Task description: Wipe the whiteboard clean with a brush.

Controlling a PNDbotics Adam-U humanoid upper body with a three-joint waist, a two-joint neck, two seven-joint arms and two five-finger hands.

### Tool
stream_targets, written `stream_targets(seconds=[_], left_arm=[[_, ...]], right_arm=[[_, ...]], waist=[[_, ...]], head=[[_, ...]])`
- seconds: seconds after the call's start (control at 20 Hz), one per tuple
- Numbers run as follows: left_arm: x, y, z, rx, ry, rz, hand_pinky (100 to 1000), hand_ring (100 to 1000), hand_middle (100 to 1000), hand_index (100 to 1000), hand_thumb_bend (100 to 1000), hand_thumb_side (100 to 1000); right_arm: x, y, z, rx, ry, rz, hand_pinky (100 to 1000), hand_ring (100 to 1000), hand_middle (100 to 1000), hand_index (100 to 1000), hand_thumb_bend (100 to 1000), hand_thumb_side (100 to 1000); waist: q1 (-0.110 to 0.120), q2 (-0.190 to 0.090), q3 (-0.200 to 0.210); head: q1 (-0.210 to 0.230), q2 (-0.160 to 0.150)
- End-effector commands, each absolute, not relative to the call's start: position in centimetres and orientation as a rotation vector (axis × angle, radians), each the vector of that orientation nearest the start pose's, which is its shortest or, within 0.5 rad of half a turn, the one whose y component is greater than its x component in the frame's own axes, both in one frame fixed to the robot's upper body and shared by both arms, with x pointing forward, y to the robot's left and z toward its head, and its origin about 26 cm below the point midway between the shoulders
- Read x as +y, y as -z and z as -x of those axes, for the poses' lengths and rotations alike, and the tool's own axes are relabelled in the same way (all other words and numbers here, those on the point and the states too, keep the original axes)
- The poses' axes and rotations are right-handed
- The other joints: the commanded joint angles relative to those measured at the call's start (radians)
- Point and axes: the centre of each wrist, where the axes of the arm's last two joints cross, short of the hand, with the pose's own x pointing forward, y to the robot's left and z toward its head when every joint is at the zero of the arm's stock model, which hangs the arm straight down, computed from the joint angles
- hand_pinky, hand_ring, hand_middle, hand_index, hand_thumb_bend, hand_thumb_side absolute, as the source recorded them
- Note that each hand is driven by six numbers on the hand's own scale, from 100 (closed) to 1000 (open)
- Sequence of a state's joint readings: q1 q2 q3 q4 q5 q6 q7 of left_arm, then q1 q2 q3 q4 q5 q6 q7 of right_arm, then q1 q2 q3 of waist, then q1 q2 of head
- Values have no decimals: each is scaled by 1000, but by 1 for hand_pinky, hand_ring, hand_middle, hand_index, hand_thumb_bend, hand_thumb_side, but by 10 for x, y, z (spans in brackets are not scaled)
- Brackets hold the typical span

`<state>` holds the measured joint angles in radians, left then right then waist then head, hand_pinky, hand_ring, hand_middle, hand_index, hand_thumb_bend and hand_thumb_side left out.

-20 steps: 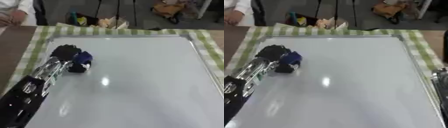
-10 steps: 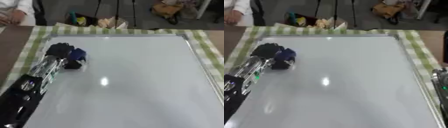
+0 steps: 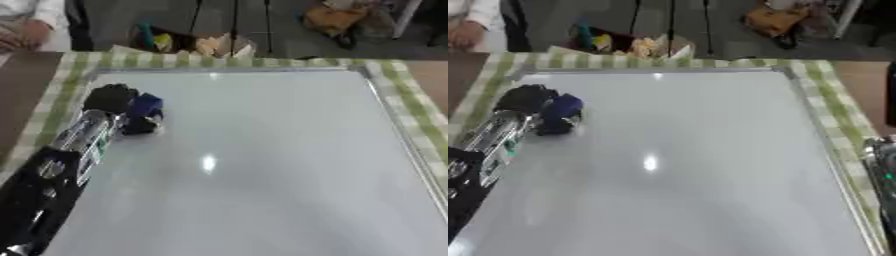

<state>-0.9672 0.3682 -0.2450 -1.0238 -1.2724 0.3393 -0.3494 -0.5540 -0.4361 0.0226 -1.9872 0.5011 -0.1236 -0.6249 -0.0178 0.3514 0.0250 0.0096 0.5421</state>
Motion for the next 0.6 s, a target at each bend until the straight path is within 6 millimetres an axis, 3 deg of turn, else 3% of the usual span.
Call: stream_targets(seconds=[0.05, 0.6], left_arm=[[230, -203, -476, -1033, 1210, -1375, 316, 467, 489, 778, 100, 845], [240, -206, -478, -1020, 1109, -1365, 313, 465, 488, 778, 100, 841]], right_arm=[[-246, -286, -309, 3091, -12, -1071, 812, 837, 770, 821, 100, 961], [-246, -286, -309, 3092, -6, -1067, 812, 837, 770, 821, 100, 961]], waist=[[-4, -15, 2], [-3, -17, 3]], head=[[0, -12], [-1, -11]])
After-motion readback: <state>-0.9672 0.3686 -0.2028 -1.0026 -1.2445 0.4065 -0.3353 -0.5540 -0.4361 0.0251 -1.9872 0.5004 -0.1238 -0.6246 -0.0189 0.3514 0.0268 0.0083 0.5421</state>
